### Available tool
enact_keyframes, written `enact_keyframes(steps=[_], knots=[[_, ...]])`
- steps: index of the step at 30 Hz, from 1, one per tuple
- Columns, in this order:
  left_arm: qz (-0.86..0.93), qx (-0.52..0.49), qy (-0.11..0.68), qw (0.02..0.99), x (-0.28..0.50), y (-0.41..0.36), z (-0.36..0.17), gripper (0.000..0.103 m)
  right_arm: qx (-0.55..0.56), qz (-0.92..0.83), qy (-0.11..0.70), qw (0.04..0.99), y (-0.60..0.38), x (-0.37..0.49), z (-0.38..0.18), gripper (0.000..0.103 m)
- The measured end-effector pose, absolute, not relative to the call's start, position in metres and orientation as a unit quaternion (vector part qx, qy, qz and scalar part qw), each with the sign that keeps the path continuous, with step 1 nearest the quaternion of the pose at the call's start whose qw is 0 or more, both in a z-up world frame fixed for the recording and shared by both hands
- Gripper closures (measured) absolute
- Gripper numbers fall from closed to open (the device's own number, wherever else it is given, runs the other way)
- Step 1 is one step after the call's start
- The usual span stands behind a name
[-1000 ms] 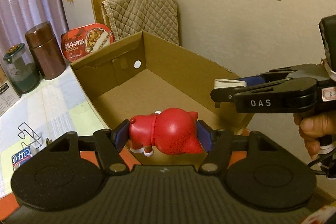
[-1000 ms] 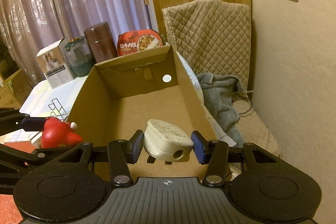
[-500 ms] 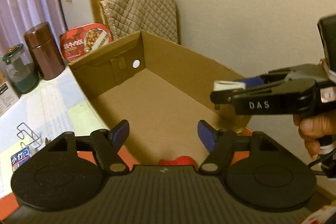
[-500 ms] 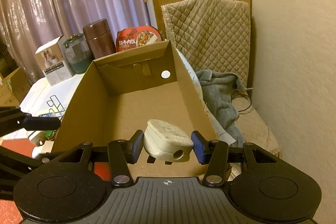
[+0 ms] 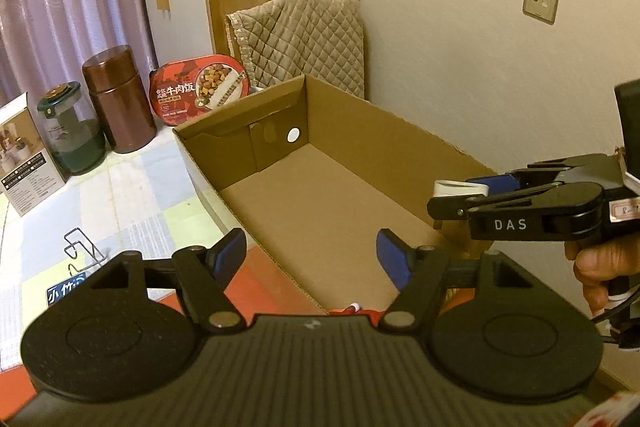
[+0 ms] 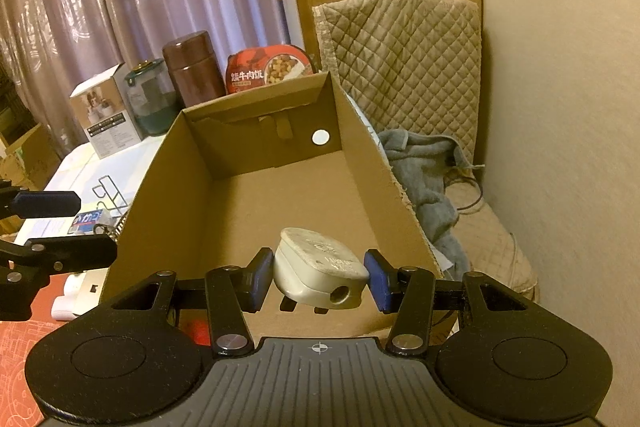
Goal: Organize rigid objects
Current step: 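Open both tools to drop the red toy and white plug into the box, then move both tools back toward the items on the mat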
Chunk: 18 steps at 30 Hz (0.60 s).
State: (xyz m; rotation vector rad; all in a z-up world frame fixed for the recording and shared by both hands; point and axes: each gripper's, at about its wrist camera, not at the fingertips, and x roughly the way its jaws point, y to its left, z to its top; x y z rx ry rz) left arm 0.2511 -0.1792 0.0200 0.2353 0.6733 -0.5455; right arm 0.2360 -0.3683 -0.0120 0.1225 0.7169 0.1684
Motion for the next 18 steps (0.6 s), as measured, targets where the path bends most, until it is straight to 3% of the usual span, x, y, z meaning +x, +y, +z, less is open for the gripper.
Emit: enact_keyframes(steps=[5,9,18], knots=[[-0.252,0.103,0.326,0.905,0.249,-0.169,0.022,0.035,0.068,0.090,0.340,0.934,-0.368,0.235,-0.007,0.055],[-0.235,0.094,0.323,0.912,0.247,-0.155,0.027,0.035,0.077,0.085,0.322,0.940,-0.370,0.231,0.009,0.041],[-0.186,0.074,0.313,0.928,0.227,-0.099,0.048,0.035,0.072,0.095,0.282,0.952,-0.351,0.208,0.057,0.038]])
